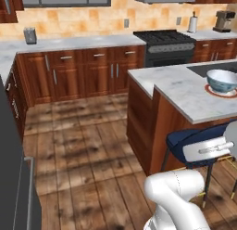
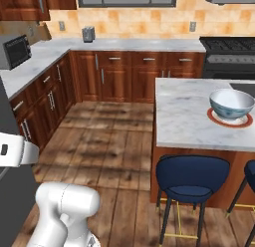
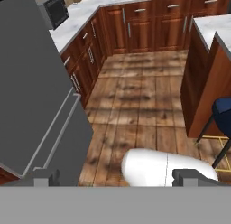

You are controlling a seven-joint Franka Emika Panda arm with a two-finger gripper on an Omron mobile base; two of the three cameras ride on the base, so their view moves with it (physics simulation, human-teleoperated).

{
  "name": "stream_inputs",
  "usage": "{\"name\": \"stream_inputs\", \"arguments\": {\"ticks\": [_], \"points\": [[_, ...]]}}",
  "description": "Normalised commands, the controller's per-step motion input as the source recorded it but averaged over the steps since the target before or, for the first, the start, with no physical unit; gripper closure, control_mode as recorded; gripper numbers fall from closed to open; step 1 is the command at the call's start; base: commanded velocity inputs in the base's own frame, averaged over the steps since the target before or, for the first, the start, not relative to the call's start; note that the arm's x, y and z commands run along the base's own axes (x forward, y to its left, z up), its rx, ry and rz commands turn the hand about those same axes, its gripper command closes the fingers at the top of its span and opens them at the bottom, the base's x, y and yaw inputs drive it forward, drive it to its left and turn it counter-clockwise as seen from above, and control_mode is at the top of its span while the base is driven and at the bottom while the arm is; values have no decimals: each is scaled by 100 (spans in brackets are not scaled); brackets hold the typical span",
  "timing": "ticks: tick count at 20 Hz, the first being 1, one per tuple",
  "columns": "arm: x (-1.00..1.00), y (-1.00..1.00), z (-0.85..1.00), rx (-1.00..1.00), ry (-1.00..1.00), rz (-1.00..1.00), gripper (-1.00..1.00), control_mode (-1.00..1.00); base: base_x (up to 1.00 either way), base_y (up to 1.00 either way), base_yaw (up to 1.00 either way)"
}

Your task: Move the bowls from the cabinet to the plates on the dining table.

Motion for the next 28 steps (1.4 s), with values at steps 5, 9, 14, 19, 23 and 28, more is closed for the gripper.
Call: {"name": "stream_inputs", "arguments": {"ticks": [5, 9, 14, 19, 23, 28], "points": [[0, 0, 0, 0, 0, 0, -100, 100, 58, 22, -5], [0, 0, 0, 0, 0, 0, -100, 100, 57, 29, -4], [0, 0, 0, 0, 0, 0, -100, 100, 51, 37, -1], [0, 0, 0, 0, 0, 0, -100, 100, 51, 36, 0], [0, 0, 0, 0, 0, 0, -100, 100, 60, 25, 0], [0, 0, 0, 0, 0, 0, -100, 100, 69, 21, 0]]}}
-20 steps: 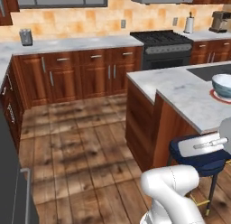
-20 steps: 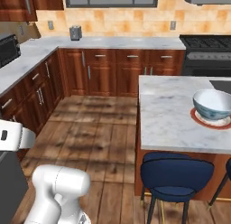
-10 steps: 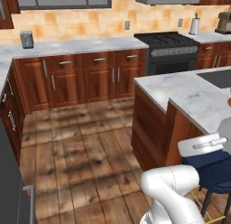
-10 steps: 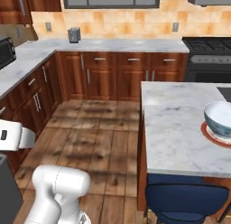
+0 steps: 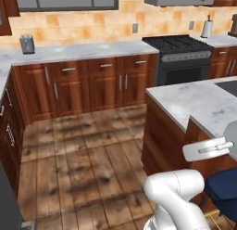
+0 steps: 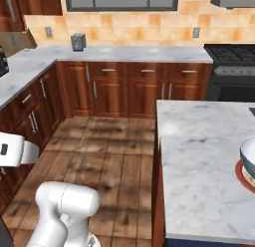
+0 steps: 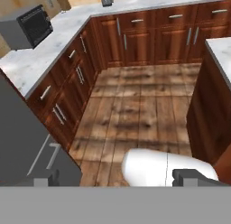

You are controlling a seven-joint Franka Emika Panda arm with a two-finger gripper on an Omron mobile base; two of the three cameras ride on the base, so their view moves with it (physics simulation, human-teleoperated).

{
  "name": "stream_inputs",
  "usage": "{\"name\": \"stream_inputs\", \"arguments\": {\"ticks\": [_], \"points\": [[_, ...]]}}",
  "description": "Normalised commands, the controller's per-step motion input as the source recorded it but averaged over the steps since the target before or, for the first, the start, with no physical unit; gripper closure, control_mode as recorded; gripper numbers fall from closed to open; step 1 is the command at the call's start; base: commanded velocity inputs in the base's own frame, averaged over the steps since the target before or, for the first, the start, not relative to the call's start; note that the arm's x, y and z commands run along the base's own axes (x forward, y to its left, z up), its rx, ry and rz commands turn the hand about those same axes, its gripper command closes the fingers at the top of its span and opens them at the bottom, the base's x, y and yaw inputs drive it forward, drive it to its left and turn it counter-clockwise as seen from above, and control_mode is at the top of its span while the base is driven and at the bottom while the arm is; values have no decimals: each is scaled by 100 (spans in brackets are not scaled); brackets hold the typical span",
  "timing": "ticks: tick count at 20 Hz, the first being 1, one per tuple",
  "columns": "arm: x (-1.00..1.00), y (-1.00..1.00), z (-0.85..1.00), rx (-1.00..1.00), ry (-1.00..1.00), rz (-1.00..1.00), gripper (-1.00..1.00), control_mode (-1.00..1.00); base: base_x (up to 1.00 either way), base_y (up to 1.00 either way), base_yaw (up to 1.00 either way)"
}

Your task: Move the bowls from the cabinet to the plates on the dining table.

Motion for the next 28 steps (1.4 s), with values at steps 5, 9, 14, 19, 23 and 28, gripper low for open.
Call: {"name": "stream_inputs", "arguments": {"ticks": [5, 9, 14, 19, 23, 28], "points": [[0, 0, 0, 0, 0, 0, -100, 100, 78, 23, 0], [0, 0, 0, 0, 0, 0, -100, 100, 81, 21, 0], [0, 0, 0, 0, 0, 0, -100, 100, 85, 20, 0], [0, 0, 0, 0, 0, 0, -100, 100, 88, 20, 0], [0, 0, 0, 0, 0, 0, -100, 100, 89, 20, 0], [0, 0, 0, 0, 0, 0, -100, 100, 88, 20, 0]]}}
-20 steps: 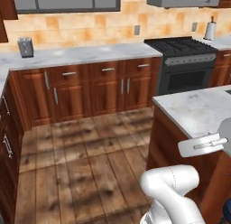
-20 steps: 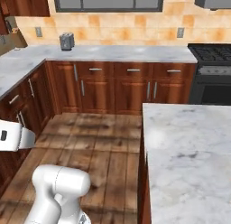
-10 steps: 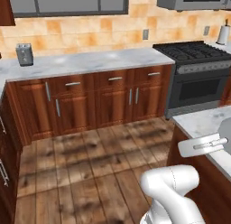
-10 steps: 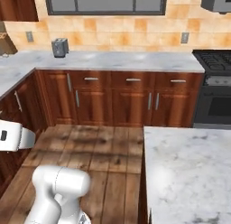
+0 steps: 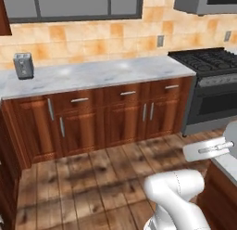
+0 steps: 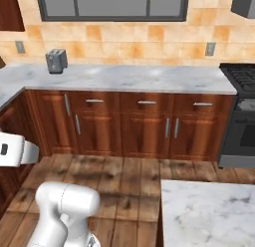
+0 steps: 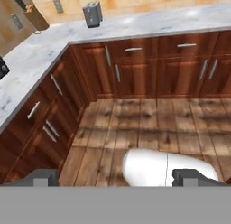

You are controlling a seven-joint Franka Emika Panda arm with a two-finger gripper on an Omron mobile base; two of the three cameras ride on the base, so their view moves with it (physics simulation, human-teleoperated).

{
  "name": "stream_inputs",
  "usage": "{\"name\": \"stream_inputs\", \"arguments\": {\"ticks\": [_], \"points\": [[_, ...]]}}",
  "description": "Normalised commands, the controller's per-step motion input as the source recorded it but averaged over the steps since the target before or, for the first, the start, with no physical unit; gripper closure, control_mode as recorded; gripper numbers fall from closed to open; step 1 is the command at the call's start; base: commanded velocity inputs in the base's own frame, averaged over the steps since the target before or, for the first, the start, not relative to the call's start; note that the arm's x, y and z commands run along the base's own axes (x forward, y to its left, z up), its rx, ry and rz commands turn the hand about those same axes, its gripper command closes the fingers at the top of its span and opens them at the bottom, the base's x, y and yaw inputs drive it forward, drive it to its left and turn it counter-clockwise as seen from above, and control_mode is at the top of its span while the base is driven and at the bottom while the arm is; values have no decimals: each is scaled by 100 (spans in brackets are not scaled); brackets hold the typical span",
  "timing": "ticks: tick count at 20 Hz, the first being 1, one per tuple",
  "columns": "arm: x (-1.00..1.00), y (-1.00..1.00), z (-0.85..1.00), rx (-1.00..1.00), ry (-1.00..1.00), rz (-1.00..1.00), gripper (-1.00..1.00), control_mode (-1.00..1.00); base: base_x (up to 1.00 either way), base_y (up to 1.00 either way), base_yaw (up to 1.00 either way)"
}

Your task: Move the bowls from the cabinet to the plates on the dining table.

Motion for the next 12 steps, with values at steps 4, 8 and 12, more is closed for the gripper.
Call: {"name": "stream_inputs", "arguments": {"ticks": [4, 8, 12], "points": [[0, 0, 0, 0, 0, 0, -100, 100, 87, 21, 0], [0, 0, 0, 0, 0, 0, -100, 100, 87, 21, 0], [0, 0, 0, 0, 0, 0, -100, 100, 86, 22, 0]]}}
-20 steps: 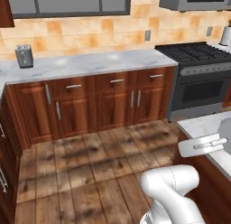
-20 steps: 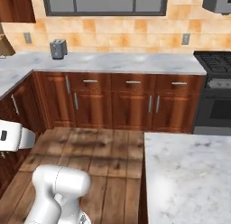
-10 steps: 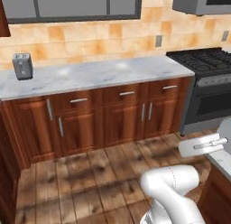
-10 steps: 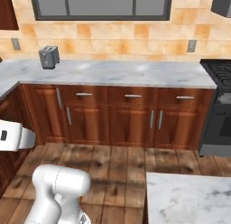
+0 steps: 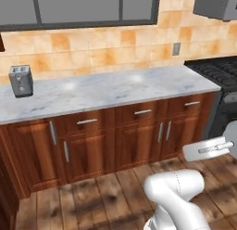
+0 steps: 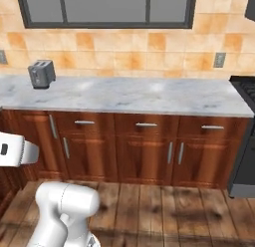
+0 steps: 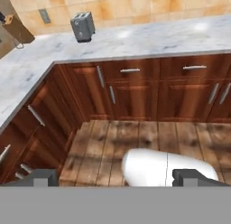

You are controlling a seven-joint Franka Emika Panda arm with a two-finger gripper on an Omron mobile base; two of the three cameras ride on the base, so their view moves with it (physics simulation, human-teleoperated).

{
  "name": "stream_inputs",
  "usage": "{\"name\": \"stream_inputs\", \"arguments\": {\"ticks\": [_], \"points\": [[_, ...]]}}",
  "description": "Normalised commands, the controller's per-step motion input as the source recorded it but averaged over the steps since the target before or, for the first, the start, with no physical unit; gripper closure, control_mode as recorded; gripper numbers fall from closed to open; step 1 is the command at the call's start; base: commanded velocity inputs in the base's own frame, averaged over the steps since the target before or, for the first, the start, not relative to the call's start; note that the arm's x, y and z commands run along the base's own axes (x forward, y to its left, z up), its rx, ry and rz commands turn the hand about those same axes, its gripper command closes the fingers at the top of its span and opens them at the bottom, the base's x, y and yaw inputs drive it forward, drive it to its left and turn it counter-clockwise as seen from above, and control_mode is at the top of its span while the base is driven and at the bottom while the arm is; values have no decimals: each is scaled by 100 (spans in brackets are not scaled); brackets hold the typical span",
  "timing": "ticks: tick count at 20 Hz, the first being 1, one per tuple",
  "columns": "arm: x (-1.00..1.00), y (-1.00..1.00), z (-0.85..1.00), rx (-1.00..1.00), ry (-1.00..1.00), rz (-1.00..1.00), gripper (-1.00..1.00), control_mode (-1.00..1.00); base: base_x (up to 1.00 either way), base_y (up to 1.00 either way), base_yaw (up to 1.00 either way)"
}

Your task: Move the bowls from the cabinet to the plates on the dining table.

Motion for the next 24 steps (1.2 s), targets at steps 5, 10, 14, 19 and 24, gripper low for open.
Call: {"name": "stream_inputs", "arguments": {"ticks": [5, 10, 14, 19, 24], "points": [[0, 0, 0, 0, 0, 0, -100, 100, 85, 23, 0], [0, 0, 0, 0, 0, 0, -100, 100, 81, 22, 0], [0, 0, 0, 0, 0, 0, -100, 100, 61, 14, 0], [0, 0, 0, 0, 0, 0, -100, 100, 0, 0, 2], [0, 0, 0, 0, 0, 0, -100, 100, 0, 0, 33]]}}
